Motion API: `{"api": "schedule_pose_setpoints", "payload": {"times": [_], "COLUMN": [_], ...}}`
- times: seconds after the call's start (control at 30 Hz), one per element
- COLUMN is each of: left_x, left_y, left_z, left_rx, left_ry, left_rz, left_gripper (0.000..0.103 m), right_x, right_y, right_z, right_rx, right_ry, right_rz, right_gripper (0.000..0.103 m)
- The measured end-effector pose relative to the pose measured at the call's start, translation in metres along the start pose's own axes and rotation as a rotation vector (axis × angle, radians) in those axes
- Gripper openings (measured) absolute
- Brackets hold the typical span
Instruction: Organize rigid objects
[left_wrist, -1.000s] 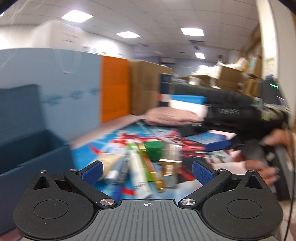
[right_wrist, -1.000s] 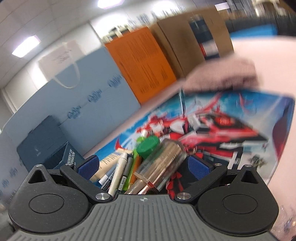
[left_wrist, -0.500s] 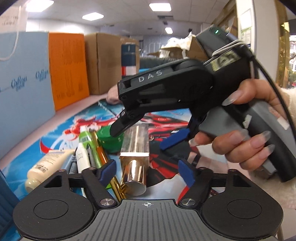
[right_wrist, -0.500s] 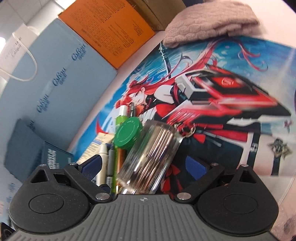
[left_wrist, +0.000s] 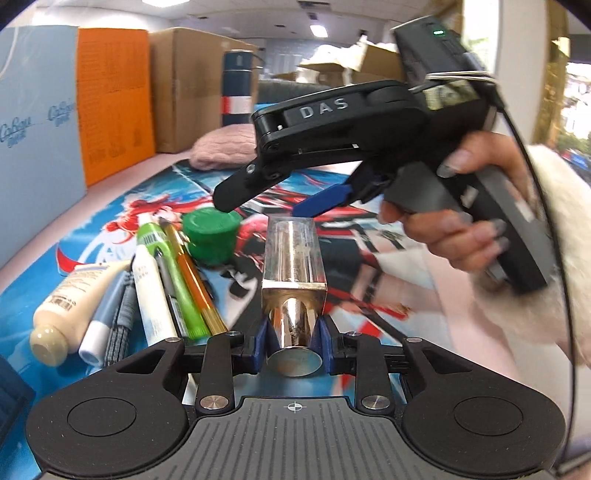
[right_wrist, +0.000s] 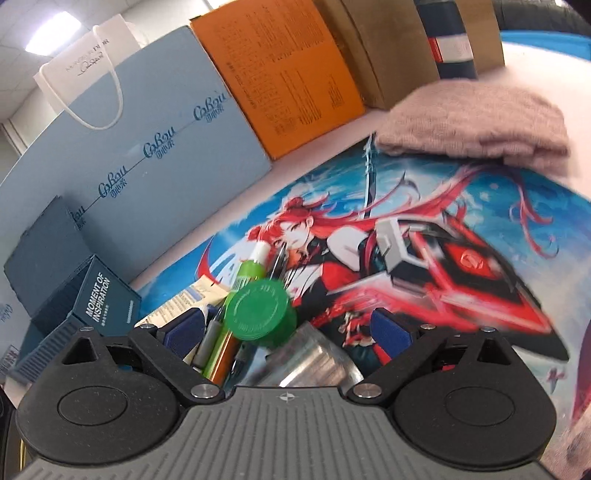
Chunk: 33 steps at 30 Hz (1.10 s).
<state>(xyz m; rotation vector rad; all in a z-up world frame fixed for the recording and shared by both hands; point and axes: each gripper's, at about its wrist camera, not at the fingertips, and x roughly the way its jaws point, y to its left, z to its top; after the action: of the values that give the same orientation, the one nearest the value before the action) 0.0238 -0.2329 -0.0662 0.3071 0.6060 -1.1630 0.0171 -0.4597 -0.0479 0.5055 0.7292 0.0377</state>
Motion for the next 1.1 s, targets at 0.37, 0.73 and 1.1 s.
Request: {"api": "schedule_pose_setpoints", "payload": {"times": [0.37, 0.73, 1.1], "left_x": [-0.046, -0.071, -0.079], "left_y": [0.010, 0.033, 0.045], "left_z": [-0.027, -0.041, -0.040], "left_rx": [0.078, 0.052, -0.018], "left_ry": [0.019, 0.005, -0.033], "left_rz": [-0.076, 0.092, 0.116], "left_gripper": [0.030, 0.035, 0.035], "right_x": [-0.017, -0.040, -0.041], "right_y": [0.024, 0.071, 0.104], "right_z": [-0.050, -0.098, -0.106], "right_rx": [-0.022, -0.254, -0.786], "right_ry": [0.070, 0.145, 0.037], "right_rz": [0.136, 0.124, 0.008], "right_gripper": [0.097, 0.097, 0.096]}}
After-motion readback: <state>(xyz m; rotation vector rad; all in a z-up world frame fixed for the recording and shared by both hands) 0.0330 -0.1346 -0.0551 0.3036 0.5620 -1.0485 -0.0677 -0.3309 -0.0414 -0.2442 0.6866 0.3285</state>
